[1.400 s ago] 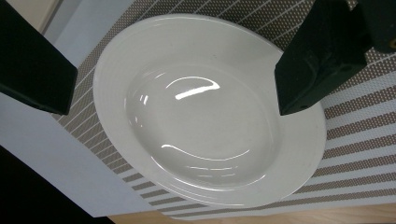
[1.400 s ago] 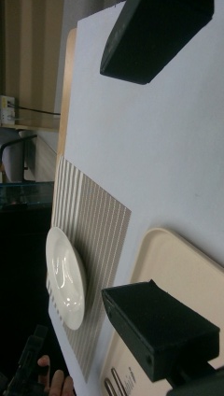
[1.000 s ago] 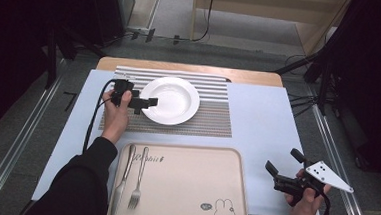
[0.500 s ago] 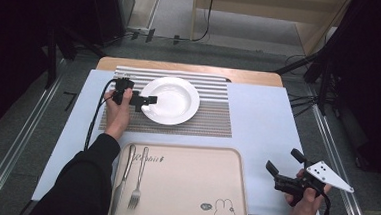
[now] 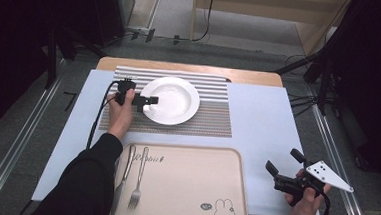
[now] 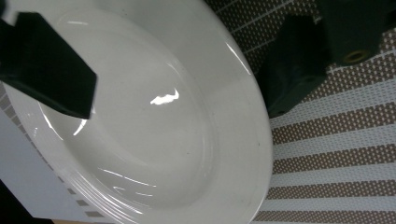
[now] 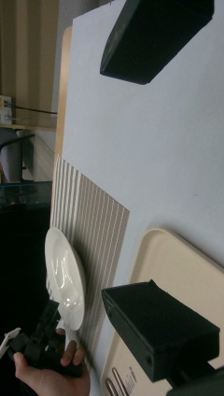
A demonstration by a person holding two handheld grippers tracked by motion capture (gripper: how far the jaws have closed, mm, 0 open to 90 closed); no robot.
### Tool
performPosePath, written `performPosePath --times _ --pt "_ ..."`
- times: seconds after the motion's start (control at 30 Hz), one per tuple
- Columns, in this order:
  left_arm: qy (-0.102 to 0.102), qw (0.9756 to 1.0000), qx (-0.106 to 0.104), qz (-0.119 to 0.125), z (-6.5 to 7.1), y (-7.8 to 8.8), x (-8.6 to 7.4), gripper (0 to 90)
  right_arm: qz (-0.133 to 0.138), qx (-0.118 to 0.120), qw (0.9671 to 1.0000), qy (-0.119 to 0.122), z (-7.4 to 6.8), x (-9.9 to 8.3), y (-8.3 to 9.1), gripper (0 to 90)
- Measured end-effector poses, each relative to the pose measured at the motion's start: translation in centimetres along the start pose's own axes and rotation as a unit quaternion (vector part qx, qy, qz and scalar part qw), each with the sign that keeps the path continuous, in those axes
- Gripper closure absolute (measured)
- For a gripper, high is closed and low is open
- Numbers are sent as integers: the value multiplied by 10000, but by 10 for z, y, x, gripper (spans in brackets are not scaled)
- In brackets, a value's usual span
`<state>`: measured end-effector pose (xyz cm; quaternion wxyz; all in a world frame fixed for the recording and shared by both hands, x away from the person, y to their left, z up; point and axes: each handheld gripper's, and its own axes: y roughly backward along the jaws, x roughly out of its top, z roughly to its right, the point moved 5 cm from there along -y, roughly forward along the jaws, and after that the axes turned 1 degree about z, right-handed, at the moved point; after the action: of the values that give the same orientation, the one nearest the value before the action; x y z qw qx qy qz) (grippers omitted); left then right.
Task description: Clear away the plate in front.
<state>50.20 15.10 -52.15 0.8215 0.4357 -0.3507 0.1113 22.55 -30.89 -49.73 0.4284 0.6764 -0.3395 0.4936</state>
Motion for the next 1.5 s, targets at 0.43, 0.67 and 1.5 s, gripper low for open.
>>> performPosePath --times 0.43,0.67,1.5 --pt "221 9995 -101 -205 -3 -10 -3 289 -15 3 10000 -5 0 0 -1 0" --pt "295 9993 -11 -234 -1 -11 -2 290 -33 5 10000 3 0 -1 -1 0" --pt "154 9993 298 -159 4 2 9 643 -69 9 10000 -3 0 -2 -4 0"
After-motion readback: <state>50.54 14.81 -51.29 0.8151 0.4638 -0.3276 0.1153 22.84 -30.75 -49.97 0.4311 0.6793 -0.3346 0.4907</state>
